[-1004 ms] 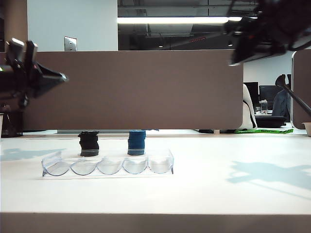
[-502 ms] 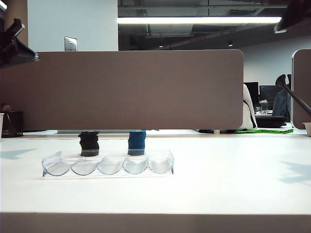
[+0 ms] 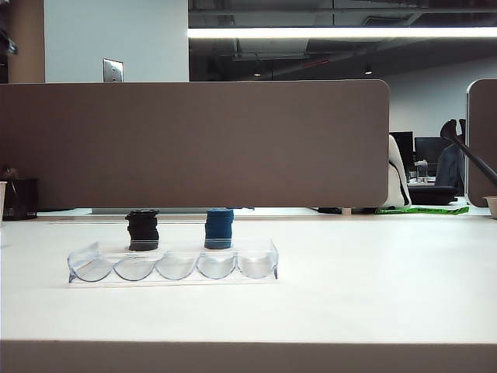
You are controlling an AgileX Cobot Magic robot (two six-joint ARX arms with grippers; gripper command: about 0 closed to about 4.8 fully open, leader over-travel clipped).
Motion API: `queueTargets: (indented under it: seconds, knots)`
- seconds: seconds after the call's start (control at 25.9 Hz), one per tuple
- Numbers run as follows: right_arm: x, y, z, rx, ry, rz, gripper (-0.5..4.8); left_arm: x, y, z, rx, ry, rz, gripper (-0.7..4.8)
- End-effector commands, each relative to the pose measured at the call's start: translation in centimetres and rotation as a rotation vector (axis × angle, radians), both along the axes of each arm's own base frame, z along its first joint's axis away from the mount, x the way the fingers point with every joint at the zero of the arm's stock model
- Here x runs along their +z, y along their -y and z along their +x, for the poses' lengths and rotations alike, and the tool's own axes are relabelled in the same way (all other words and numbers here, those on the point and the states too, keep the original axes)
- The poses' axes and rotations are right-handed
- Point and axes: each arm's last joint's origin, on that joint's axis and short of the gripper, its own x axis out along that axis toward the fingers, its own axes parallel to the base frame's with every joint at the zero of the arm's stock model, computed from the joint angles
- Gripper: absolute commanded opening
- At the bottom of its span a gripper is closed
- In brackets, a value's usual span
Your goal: Pick up the chip in the box and place it on the pile of chips with the same color.
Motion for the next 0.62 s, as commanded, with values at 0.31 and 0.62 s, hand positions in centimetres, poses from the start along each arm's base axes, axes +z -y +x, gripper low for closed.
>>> queueTargets:
  seconds: [0.31,0.62]
  knots:
    - [-3.8,0.7,-6.0,-0.19,0.078,0.084,-0.05,-3.1,1.8,-8.3,0.098,0.068,0.041,-0.03]
    - [-4.7,0.4,-5.7,-0.098,0.036,0.078,-0.05,-3.7,3.1,-13.3,0.149,0.139,0.11,-0.03]
